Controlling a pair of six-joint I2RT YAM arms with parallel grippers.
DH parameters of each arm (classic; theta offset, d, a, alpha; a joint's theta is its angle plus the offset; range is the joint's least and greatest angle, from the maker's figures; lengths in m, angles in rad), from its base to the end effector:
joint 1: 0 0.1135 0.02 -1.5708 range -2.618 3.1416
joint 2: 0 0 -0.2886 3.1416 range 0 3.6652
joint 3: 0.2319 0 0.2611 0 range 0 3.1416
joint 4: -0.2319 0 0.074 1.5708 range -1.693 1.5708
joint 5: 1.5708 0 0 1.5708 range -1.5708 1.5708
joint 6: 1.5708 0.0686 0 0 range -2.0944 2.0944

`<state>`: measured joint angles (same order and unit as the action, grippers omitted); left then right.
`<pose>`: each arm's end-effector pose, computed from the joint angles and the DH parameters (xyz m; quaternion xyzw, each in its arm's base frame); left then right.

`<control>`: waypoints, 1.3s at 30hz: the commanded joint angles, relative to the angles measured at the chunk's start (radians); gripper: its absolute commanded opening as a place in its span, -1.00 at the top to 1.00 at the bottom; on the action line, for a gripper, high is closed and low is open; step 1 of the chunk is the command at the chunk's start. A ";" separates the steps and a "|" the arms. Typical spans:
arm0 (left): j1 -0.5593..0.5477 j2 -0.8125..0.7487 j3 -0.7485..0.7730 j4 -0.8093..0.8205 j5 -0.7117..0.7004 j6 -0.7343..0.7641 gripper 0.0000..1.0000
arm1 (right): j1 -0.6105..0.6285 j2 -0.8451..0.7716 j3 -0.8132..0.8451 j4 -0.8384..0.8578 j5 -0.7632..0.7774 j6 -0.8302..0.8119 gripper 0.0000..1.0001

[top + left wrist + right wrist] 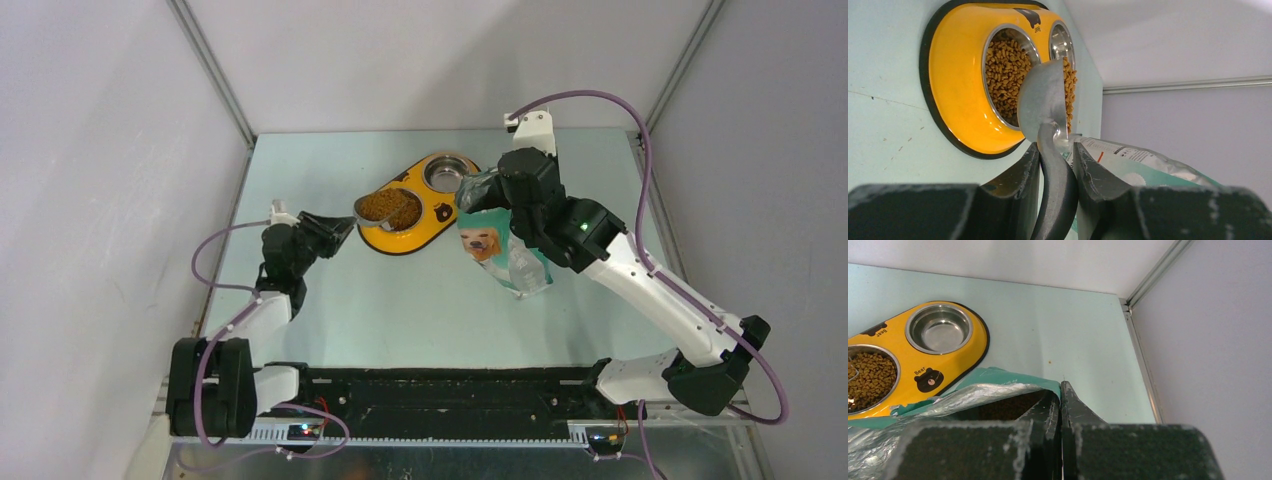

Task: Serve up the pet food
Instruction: Pour the pet food into the pet food bowl.

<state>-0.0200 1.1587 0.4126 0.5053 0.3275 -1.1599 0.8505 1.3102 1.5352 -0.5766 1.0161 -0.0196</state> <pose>0.2662 -0.0274 0.2164 -0.3342 0.7079 -0.4453 0.4345 0.2307 0.1745 0.4696 -0.0493 0.7670 -0.1630 0.6186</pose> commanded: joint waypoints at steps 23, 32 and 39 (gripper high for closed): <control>0.017 0.120 0.153 -0.061 0.027 0.133 1.00 | -0.005 -0.112 0.028 0.072 0.146 0.098 1.00; 0.008 0.165 0.202 -0.129 0.017 0.176 1.00 | -0.006 -0.137 0.019 0.051 0.146 0.114 1.00; -0.038 0.175 0.287 -0.269 -0.037 0.231 1.00 | -0.004 -0.154 0.013 0.025 0.153 0.136 1.00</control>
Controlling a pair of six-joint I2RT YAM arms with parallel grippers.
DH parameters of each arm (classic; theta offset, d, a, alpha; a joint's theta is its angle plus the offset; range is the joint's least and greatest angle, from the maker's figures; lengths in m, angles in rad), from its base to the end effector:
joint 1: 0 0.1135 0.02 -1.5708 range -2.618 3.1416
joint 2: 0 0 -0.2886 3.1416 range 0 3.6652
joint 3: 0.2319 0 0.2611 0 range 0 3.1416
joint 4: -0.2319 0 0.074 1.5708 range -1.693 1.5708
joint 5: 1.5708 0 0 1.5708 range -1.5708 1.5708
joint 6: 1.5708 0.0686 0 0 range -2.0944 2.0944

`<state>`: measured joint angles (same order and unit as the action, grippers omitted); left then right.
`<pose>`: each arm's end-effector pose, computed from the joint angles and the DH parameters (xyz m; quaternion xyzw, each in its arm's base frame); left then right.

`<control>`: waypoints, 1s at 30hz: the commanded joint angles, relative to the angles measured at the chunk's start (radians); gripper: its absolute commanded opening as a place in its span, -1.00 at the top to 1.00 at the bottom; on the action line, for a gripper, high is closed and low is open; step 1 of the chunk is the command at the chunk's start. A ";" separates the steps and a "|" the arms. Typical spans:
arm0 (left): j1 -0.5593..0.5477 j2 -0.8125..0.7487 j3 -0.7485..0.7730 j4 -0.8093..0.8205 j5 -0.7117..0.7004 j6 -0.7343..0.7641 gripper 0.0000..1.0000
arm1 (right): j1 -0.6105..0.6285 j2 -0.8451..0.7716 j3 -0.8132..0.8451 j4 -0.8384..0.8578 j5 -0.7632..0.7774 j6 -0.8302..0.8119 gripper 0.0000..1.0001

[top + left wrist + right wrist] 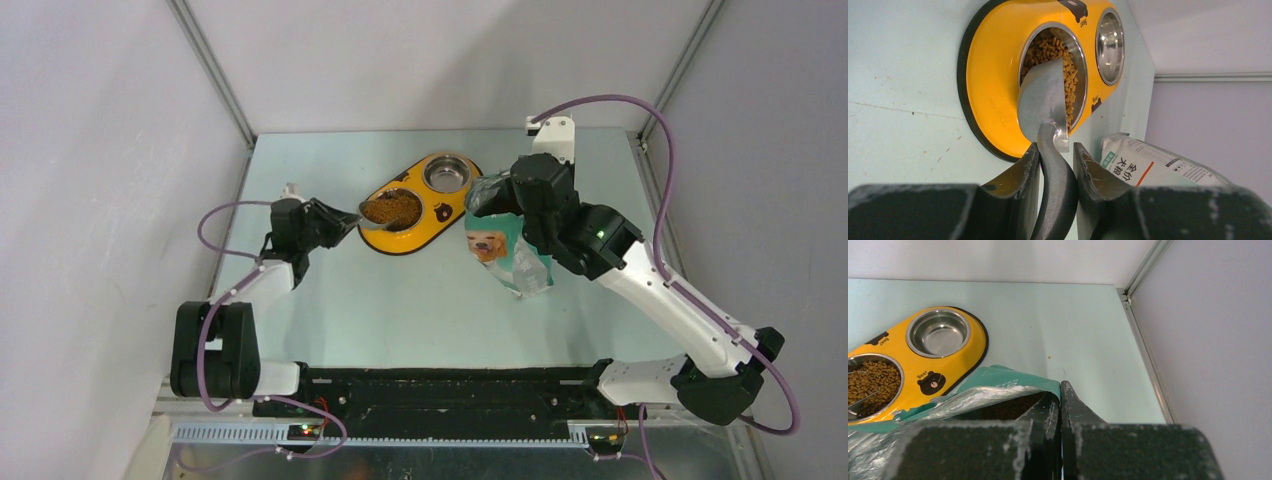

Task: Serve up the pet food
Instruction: Pour the pet food into the pet food bowl.

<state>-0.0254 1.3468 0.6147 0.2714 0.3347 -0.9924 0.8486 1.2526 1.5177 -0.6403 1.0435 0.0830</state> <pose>0.3087 -0.0304 0.2080 -0.3118 0.7828 -0.3768 0.3848 0.2165 0.1560 0.4723 -0.0075 0.7695 -0.1489 0.6210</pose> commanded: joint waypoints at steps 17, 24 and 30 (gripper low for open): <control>-0.066 0.042 0.176 -0.119 -0.058 0.087 1.00 | -0.002 -0.134 0.012 0.042 0.128 0.084 1.00; -0.077 0.061 0.218 -0.149 -0.051 0.088 1.00 | -0.003 -0.136 0.012 0.041 0.133 0.082 1.00; -0.076 0.026 0.211 -0.199 -0.080 0.118 1.00 | -0.004 -0.137 0.011 0.045 0.134 0.078 1.00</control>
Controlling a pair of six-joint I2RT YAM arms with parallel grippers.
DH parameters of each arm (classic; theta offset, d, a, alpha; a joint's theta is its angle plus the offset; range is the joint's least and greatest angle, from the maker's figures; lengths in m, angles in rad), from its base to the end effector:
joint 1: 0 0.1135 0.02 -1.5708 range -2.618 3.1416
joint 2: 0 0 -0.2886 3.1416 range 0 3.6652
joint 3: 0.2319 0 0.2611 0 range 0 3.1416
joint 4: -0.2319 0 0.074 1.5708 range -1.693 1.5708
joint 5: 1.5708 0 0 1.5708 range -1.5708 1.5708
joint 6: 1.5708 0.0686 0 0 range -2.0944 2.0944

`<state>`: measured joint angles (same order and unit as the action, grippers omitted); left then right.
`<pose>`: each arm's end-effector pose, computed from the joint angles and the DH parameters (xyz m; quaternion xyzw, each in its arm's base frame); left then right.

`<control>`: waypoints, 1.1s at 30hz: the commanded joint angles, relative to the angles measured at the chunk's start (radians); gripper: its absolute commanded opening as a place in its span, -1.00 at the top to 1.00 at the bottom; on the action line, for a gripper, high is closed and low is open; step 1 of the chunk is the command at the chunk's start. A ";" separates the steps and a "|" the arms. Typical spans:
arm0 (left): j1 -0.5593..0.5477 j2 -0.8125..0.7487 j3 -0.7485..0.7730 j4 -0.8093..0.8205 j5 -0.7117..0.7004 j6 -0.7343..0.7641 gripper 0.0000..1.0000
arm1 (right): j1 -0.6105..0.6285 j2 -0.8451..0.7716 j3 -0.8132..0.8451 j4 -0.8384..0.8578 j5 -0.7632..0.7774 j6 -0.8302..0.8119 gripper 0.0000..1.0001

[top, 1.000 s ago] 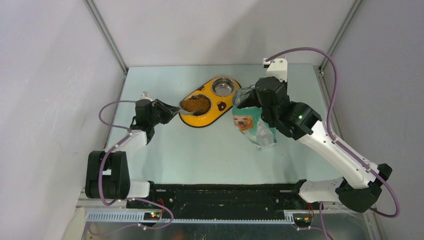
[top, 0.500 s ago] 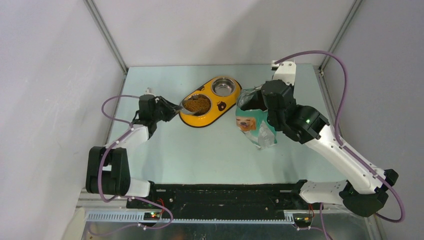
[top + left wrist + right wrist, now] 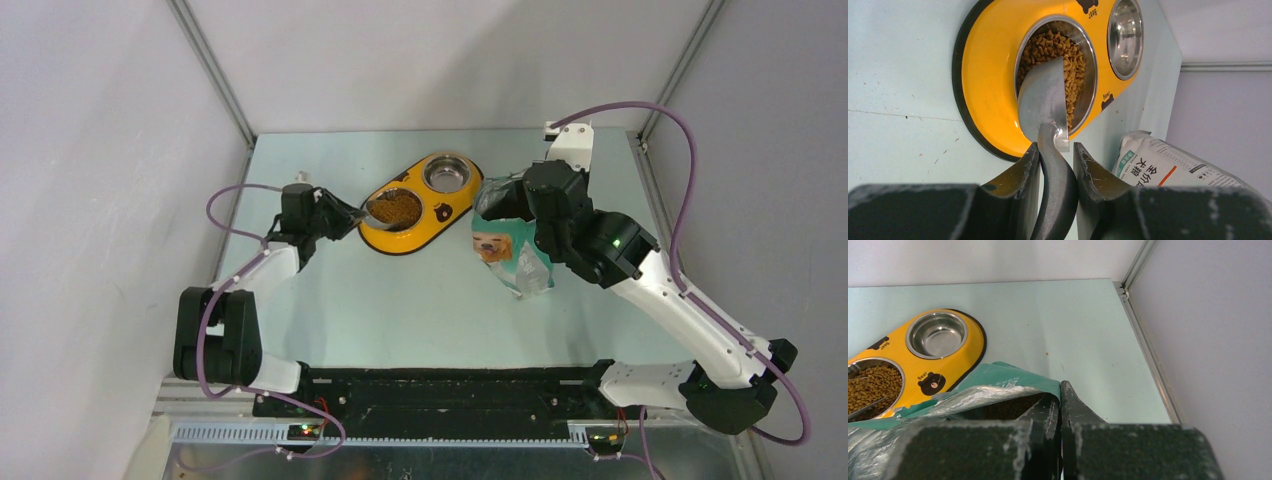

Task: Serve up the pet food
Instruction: Pour the pet food into the pet food bowl.

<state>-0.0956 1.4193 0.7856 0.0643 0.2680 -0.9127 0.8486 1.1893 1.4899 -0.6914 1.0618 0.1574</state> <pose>0.3315 -0.0500 0.2211 -0.2865 0.8233 -0.3324 0.3599 0.2015 0.1381 0.4730 0.0223 0.7696 -0.1373 0.6232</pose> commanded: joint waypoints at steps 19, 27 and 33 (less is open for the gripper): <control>0.016 -0.079 0.078 -0.102 -0.027 0.073 1.00 | -0.006 -0.089 0.026 0.120 0.113 -0.010 1.00; -0.010 -0.016 0.148 -0.117 0.011 0.105 1.00 | -0.007 -0.099 0.021 0.114 0.116 -0.007 1.00; -0.024 0.025 0.185 -0.132 -0.009 0.119 1.00 | -0.008 -0.102 0.020 0.104 0.118 0.001 1.00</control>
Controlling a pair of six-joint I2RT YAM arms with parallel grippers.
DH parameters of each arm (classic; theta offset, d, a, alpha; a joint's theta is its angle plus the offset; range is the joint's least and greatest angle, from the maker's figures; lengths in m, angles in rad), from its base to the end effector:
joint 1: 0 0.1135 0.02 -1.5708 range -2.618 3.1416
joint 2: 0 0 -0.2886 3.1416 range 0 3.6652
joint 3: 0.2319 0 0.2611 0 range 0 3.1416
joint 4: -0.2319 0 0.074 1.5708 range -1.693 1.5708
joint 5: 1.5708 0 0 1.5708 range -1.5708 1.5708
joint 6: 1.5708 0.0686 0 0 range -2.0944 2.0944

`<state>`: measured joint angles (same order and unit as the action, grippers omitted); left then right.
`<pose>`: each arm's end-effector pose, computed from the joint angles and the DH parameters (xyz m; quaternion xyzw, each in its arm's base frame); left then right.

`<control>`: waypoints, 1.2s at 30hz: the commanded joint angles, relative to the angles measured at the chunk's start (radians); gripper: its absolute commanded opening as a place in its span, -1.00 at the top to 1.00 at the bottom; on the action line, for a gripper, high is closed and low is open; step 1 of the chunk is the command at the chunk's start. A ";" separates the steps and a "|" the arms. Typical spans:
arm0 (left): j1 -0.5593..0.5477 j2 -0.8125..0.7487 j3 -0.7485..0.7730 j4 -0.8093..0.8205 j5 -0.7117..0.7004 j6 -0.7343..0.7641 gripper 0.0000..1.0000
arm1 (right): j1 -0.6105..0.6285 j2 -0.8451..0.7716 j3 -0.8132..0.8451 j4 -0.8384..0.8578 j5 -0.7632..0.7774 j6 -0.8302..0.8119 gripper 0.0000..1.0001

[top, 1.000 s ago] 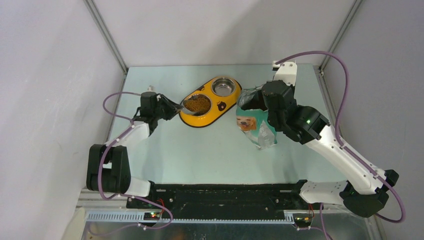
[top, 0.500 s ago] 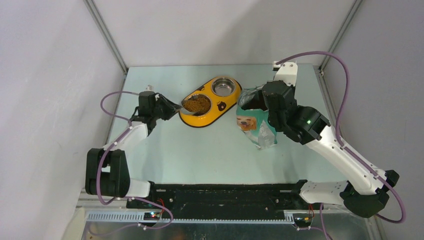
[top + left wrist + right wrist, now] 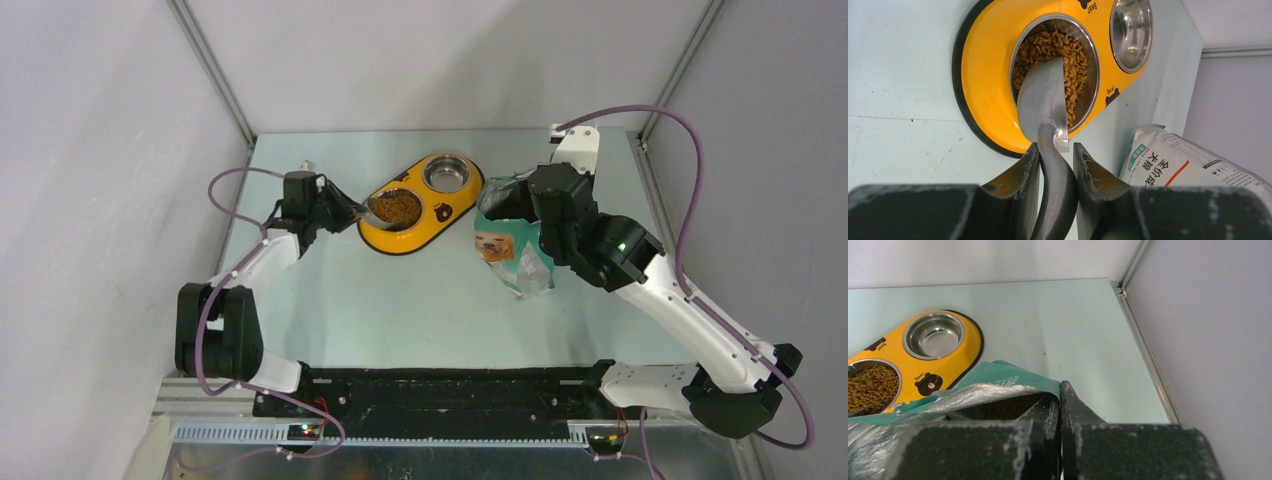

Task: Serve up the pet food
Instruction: Pour the pet food into the pet food bowl.

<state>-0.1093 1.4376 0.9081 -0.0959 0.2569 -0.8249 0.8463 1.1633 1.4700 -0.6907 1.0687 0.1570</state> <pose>0.3411 -0.0550 0.2408 -0.2546 0.8475 -0.3052 0.3518 0.1968 0.1316 0.4723 0.0270 0.7677 -0.1388 0.6250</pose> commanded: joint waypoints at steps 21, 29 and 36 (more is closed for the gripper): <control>0.000 -0.048 0.065 -0.027 -0.034 0.056 1.00 | -0.005 -0.076 0.042 0.104 0.109 -0.001 1.00; 0.017 -0.060 0.056 -0.027 -0.022 0.055 1.00 | -0.005 -0.074 0.042 0.104 0.108 -0.002 1.00; 0.017 -0.023 0.069 -0.001 0.012 0.047 1.00 | -0.005 -0.075 0.042 0.103 0.116 -0.003 1.00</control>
<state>-0.0975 1.4235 0.9482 -0.1703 0.2329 -0.7849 0.8455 1.1618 1.4700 -0.6918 1.0687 0.1570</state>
